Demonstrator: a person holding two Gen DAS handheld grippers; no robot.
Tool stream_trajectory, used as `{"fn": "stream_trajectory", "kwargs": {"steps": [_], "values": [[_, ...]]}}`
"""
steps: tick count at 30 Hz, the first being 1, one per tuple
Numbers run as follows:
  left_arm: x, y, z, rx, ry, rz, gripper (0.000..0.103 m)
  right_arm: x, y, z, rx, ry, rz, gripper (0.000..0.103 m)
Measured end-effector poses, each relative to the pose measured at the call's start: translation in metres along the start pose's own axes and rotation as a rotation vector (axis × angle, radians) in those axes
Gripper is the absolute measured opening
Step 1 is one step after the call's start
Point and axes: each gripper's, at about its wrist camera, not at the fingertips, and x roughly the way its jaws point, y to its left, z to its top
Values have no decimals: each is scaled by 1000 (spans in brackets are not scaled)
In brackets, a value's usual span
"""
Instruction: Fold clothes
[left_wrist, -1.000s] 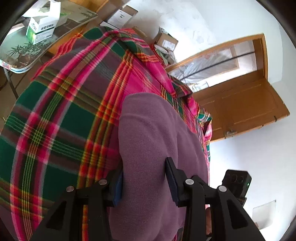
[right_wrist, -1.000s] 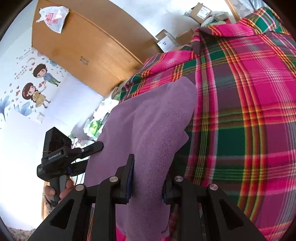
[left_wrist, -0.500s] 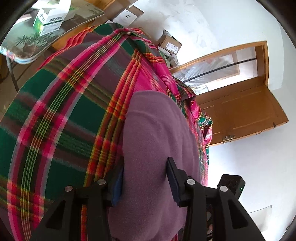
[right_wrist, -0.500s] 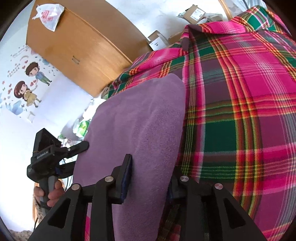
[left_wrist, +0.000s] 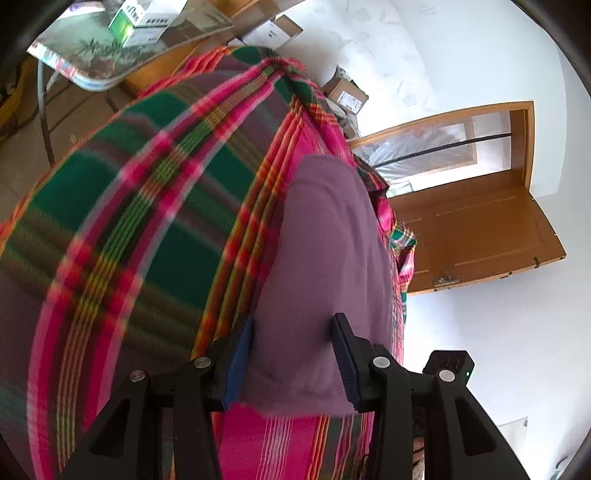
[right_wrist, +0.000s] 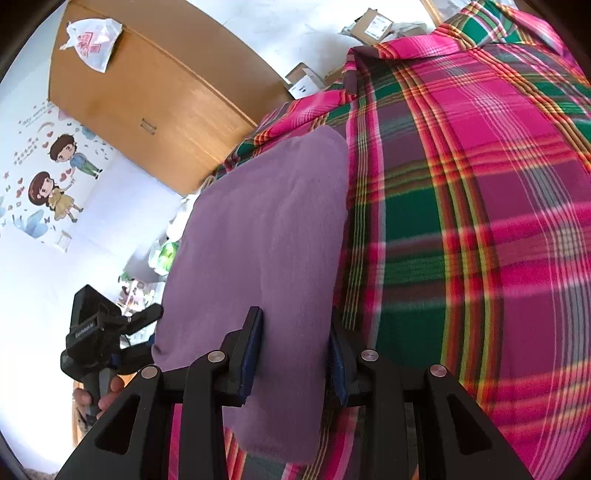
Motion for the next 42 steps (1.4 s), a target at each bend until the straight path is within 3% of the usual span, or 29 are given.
{"fn": "stream_trajectory", "kwargs": {"steps": [7,12,21,26,40,42], "values": [[-2,3,-25,-1,24,-2,43,-6,2,-12,21,-1,7,35],[8,0,-42,11,105,-37,38,-11,5,-21,23,-3,3,35],[0,0,-48,5,76,-10,38,-19,6,-34,34,14,-4,35],[4,-9,-51,12,49,22,38,-23,29,-50,-75,10,-97,35],[45,-77,-83,307,-93,356,40,10,103,-95,-370,-14,-420,35],[50,-83,-87,340,-112,389,40,12,104,-99,-372,-25,-443,43]]}}
